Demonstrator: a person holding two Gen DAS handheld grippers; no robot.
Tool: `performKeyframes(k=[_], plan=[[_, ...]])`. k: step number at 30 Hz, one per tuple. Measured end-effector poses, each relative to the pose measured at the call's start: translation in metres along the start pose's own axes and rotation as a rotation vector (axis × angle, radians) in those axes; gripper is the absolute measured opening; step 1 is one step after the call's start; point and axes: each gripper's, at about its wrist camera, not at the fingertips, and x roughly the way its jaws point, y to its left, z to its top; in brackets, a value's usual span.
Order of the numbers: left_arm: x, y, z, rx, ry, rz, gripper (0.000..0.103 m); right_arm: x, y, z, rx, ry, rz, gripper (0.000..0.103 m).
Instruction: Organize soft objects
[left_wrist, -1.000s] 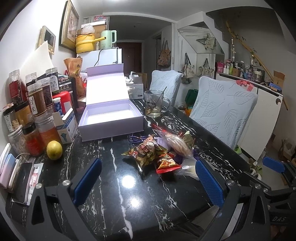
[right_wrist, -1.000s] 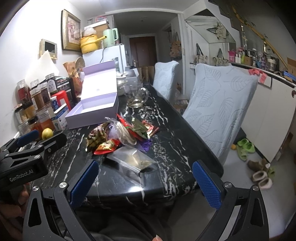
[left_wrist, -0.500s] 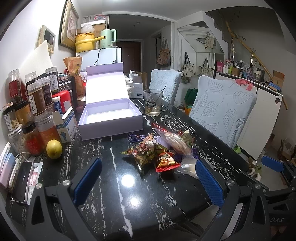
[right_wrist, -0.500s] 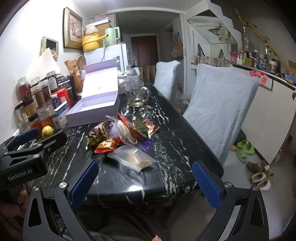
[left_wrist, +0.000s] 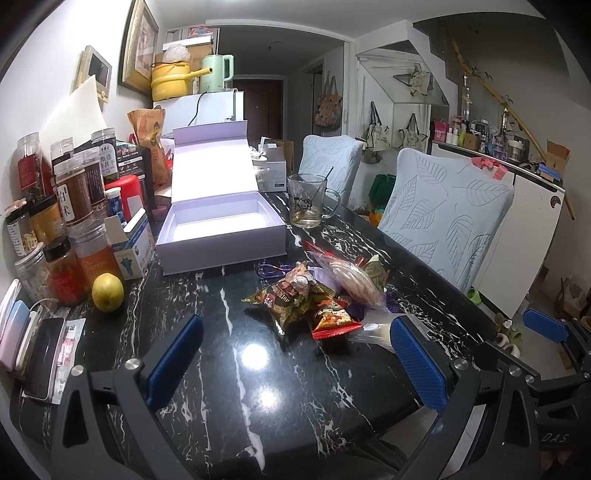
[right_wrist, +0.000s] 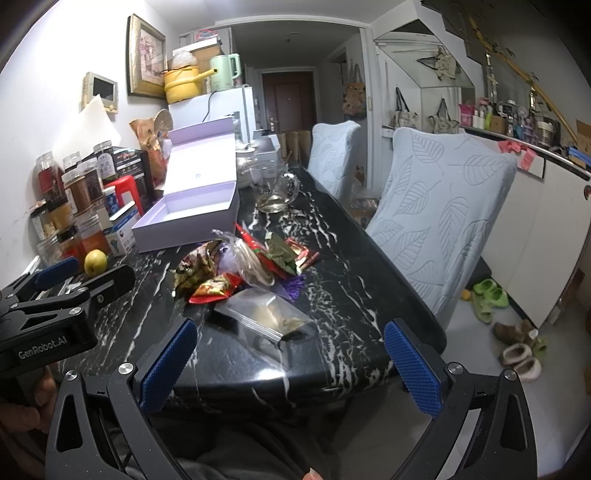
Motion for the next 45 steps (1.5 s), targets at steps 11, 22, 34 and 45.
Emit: performKeyframes(k=[11, 22, 34, 45], plan=[[-0.001, 0.000, -0.002, 0.001, -0.002, 0.004, 0.103, 0.000, 0.000, 0.000, 0.001, 0.001, 0.001, 0.103], [0.006, 0.004, -0.004, -0.013, 0.024, -0.007, 0.103, 0.006, -0.001, -0.007, 0.022, 0.016, 0.023, 0.103], [0.035, 0.017, 0.003, -0.028, 0.091, -0.032, 0.103, 0.029, -0.012, -0.002, 0.085, 0.042, 0.062, 0.103], [0.057, 0.024, 0.014, -0.021, 0.145, -0.071, 0.103, 0.067, -0.016, 0.002, 0.109, 0.113, 0.072, 0.103]])
